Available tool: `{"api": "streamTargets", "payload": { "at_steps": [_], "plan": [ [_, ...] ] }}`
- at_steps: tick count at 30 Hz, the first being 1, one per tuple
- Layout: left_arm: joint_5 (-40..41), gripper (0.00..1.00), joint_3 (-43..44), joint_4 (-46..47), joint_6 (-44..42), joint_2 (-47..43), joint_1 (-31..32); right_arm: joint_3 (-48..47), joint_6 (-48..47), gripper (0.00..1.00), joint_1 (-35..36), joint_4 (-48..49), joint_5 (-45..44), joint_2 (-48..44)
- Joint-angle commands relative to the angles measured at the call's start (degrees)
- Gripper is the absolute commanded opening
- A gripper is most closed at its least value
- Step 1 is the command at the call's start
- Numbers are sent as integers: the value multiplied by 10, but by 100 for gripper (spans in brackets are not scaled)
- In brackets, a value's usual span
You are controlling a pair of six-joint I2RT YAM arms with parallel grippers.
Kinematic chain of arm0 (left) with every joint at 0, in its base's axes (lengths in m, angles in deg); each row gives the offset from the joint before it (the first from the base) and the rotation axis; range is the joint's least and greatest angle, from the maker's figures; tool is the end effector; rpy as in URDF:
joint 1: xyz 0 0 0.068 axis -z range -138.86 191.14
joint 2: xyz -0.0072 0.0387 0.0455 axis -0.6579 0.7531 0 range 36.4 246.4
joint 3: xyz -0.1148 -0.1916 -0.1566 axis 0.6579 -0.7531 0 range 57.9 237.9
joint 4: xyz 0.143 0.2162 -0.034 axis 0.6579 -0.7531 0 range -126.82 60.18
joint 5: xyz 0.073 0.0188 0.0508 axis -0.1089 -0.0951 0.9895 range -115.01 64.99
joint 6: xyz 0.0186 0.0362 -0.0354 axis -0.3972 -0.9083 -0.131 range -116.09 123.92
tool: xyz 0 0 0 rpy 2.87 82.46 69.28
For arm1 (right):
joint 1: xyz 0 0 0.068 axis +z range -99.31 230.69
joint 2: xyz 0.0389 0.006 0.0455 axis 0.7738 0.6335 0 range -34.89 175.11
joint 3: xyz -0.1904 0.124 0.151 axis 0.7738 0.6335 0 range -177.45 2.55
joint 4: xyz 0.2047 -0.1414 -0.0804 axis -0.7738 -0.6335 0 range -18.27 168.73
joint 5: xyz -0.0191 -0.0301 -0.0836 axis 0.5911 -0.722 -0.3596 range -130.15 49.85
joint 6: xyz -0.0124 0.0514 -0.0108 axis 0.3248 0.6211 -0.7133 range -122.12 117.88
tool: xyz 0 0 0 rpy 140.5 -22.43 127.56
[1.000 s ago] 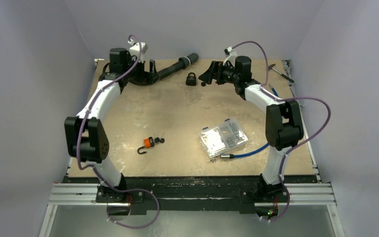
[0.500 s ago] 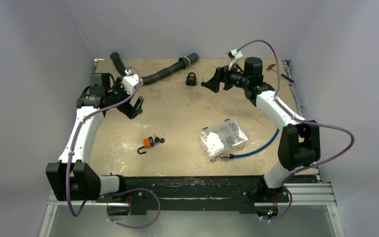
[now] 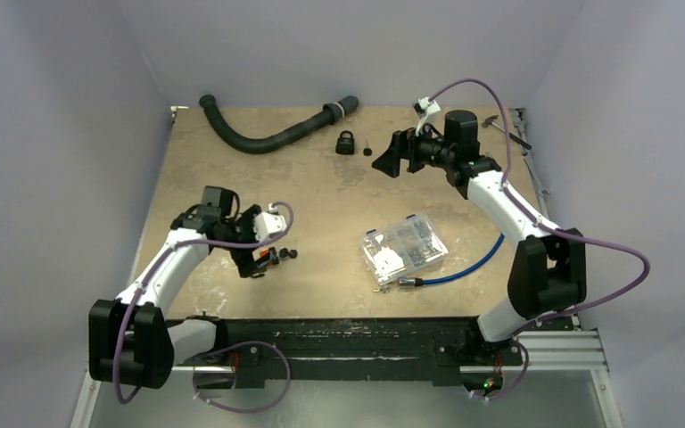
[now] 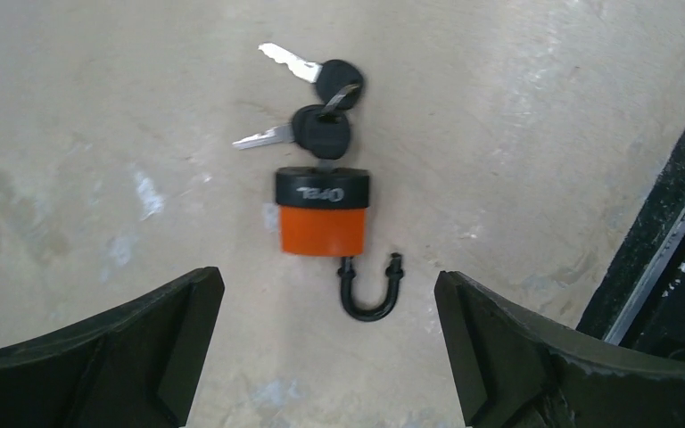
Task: Lock with the key
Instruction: Pick up the lock from the center of the board.
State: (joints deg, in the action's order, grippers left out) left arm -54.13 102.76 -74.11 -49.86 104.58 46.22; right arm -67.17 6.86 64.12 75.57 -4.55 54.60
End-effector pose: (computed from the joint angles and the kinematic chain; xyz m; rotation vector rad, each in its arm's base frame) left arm 0.2084 -0.0360 0.2195 1.3697 2.1608 -0.3962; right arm 0.3485 0.1046 0.3109 -0.4898 1.9304 0.8642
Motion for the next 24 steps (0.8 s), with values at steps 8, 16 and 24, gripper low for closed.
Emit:
{"api": "streamTargets", "payload": {
  "at_steps": [8, 16, 24],
  "plan": [
    [12, 91, -85, 141, -19, -9, 47, 15, 4, 99, -2, -2, 0, -57],
    [17, 91, -91, 178, -13, 18, 47, 29, 10, 99, -2, 8, 0, -65],
    [24, 87, -94, 208, -6, 53, 53, 32, 8, 99, -2, 9, -3, -64]
  ]
}}
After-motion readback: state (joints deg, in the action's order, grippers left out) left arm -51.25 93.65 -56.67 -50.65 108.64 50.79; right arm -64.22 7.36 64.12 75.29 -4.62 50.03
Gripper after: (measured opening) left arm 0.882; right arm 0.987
